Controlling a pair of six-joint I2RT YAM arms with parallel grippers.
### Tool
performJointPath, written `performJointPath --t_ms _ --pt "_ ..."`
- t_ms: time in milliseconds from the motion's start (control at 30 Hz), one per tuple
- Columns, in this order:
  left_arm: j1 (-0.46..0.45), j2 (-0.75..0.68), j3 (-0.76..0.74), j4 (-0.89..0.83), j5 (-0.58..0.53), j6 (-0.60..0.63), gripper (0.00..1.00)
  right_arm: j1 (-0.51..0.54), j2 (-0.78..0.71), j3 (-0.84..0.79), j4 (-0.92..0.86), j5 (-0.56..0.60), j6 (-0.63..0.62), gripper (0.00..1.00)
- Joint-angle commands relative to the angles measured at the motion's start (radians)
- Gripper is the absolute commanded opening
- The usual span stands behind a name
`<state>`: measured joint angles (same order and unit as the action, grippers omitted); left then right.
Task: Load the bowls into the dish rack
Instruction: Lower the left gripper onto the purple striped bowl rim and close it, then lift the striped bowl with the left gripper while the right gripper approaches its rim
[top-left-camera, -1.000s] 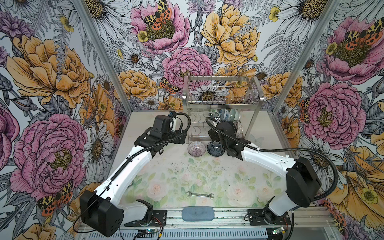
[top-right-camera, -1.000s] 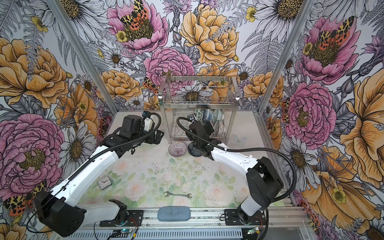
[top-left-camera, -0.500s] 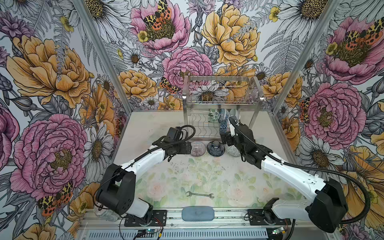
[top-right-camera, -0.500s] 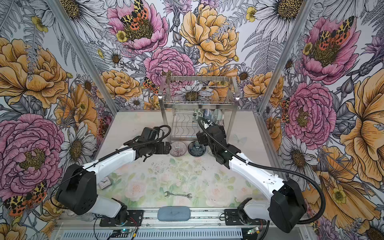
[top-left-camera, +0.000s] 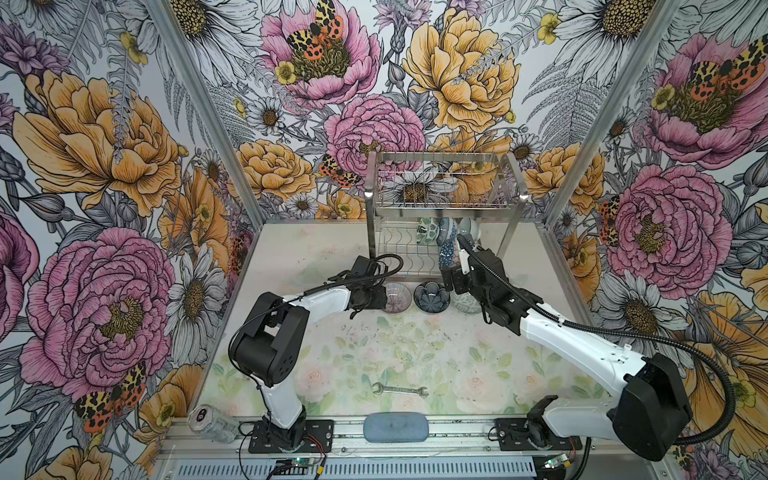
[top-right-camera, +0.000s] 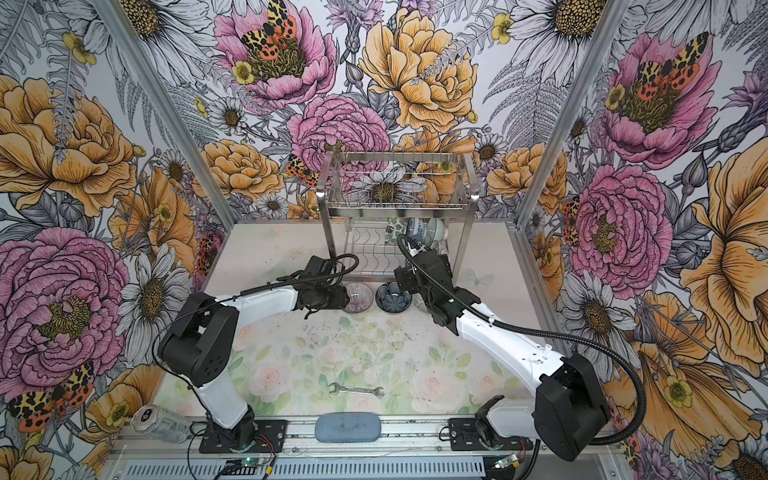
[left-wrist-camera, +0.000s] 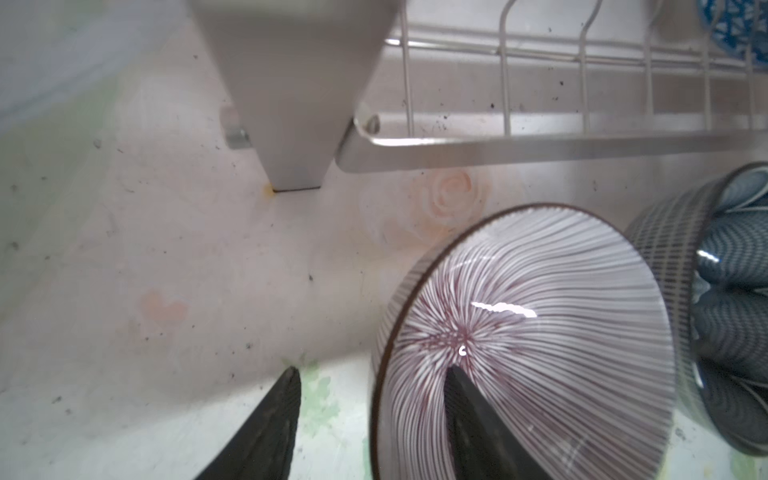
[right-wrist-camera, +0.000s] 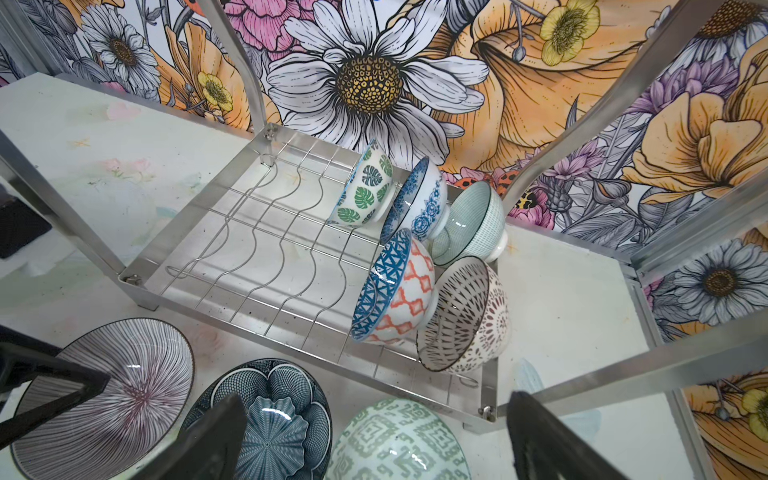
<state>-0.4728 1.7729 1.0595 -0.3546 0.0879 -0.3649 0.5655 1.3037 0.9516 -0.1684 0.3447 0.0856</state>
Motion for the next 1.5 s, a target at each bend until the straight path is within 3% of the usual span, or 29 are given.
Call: performJointPath --t_ms 0,300,567,733,900,1100,1333,1467 --pt "0.013 0.022 0.042 0.040 0.023 -0.003 0.46 -0.011 -0.015 0.036 -0.003 -0.018 -0.021 1.00" --pt "0.036 0.064 0.073 -0.001 0.027 0.006 0.00 -0.021 0.031 0.077 -0.002 -0.036 -0.046 1.00" --pt "0.038 -0.119 0.040 -0.089 -0.020 0.048 0.00 -0.021 0.032 0.096 -0.004 -0.099 -0.037 1.00" --pt "0.018 -0.223 0.055 -0.105 -0.042 0.062 0.00 -0.019 0.019 0.099 -0.009 -0.199 0.009 1.00" --pt "-0.028 -0.291 0.098 -0.055 -0.121 0.067 0.00 -0.005 0.022 0.116 -0.005 -0.326 0.077 1.00" --pt "-0.075 -0.292 0.123 0.064 -0.142 0.049 0.00 0.032 0.050 0.128 0.056 -0.431 0.149 1.00" --pt "-0.111 -0.280 0.171 0.106 -0.132 0.048 0.00 0.046 0.139 0.155 0.081 -0.411 0.261 0.99" --pt "-0.128 -0.289 0.181 0.117 -0.136 0.050 0.00 0.046 0.181 0.169 0.082 -0.362 0.320 0.90"
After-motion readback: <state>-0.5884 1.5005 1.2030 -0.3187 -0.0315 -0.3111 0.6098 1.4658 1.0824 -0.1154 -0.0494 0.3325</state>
